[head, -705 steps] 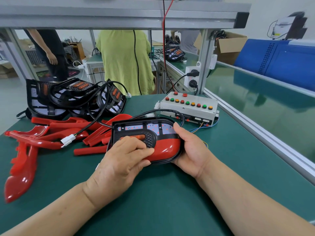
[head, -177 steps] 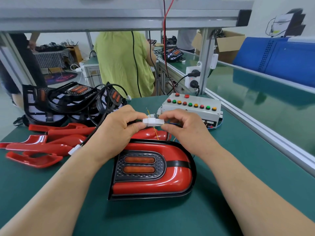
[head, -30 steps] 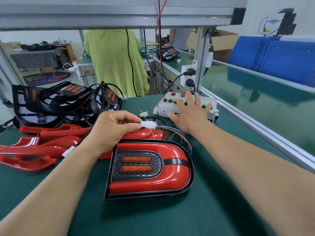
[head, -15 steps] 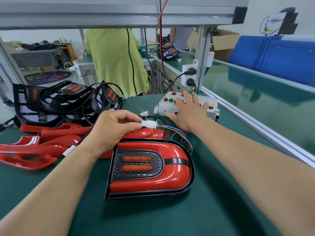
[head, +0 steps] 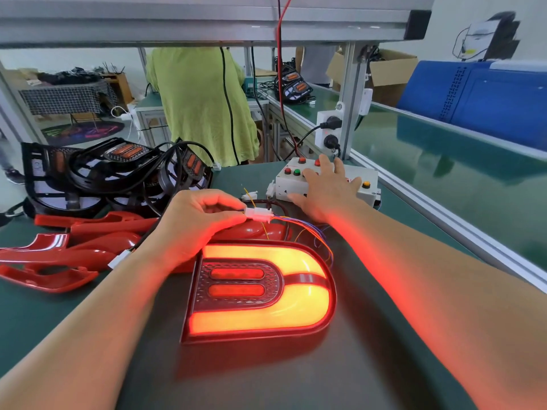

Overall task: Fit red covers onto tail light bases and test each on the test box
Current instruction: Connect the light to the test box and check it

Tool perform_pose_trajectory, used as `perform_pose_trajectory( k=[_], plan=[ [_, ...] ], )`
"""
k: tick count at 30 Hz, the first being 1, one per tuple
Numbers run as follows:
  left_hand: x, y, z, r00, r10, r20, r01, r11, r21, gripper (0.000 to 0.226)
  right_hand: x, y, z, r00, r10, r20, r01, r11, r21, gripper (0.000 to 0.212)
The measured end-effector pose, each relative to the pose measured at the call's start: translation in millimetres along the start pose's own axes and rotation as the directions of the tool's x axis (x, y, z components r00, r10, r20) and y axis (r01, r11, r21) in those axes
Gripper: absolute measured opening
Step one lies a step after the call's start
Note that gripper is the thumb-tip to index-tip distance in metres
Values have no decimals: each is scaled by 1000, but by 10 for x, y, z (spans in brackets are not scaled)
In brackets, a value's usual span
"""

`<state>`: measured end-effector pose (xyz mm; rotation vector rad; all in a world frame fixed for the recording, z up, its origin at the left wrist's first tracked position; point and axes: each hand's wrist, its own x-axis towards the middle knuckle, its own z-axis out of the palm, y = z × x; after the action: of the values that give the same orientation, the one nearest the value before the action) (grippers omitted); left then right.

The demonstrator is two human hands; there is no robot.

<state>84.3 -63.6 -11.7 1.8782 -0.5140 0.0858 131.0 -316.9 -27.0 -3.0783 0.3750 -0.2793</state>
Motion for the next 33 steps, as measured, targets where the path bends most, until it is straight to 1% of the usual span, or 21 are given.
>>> perform_pose_trajectory(
  k=[7, 11, 16, 21, 26, 33],
  plan=[
    [12, -1, 4, 1000, -5, 3, 6, 1000, -6, 25, -31, 3, -60, 1000, -10, 22, 11, 1000, -16, 69],
    [19, -4, 16, 1000, -8, 11, 9, 999, -39, 20, -19, 16, -94, 999, -5, 43, 5, 1000, -5, 72],
    [28, -7, 21, 1000, 0, 7, 0, 1000, -31, 23, -1, 32, -82, 999, -8, 51, 9, 1000, -30, 69],
    [19, -1, 18, 1000, 1, 7, 0, 1000, -29, 21, -19, 45, 4, 999, -25, 29, 26, 998, -65, 70],
    [2, 21, 28, 1000, 9, -6, -10, 1000, -19, 30, -31, 60, 49, 999, -40, -4, 40, 998, -52, 72],
    [6, 3, 9, 1000, 6, 0, -6, 1000, -10, 26, -39, 59, 41, 999, -37, -4, 37, 998, -51, 74]
  ],
)
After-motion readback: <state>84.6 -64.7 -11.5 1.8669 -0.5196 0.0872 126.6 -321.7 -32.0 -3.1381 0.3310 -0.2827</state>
